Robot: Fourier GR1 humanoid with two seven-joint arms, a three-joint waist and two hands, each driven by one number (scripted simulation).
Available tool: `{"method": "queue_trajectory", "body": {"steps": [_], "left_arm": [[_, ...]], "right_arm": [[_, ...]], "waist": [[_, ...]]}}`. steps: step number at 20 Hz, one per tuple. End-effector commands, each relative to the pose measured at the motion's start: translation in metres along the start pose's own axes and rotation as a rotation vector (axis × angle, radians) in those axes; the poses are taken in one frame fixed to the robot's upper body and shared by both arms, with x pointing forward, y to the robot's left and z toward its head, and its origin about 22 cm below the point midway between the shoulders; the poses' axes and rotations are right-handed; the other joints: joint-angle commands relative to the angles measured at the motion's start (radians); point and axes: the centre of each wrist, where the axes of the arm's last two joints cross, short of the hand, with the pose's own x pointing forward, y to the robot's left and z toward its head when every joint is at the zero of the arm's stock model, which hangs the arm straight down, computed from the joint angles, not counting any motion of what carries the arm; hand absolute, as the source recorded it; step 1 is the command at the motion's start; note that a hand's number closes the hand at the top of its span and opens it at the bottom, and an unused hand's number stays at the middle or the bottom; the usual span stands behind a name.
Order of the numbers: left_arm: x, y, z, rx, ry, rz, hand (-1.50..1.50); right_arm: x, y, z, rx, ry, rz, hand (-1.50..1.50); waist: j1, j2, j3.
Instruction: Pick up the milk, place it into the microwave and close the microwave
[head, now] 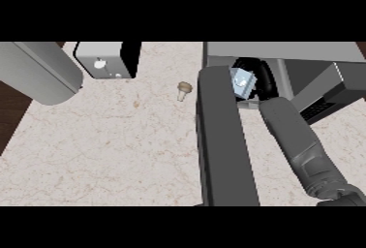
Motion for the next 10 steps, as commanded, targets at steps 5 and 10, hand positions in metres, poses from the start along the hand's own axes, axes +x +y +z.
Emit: {"method": "queue_trajectory", "body": {"steps": [5, 10], "left_arm": [[-0.005, 0.0, -0.006, -0.041, -0.001, 0.01, -1.5], [-0.012, -0.01, -0.017, -0.046, -0.003, 0.013, -1.5]], "right_arm": [[0.01, -0.009, -0.02, -0.119, 0.019, 0.12, 1.5], [0.013, -0.032, -0.031, -0.193, -0.054, 0.267, 1.5]], "waist": [[0.04, 0.016, 0.0], [0.05, 0.03, 0.001]]}}
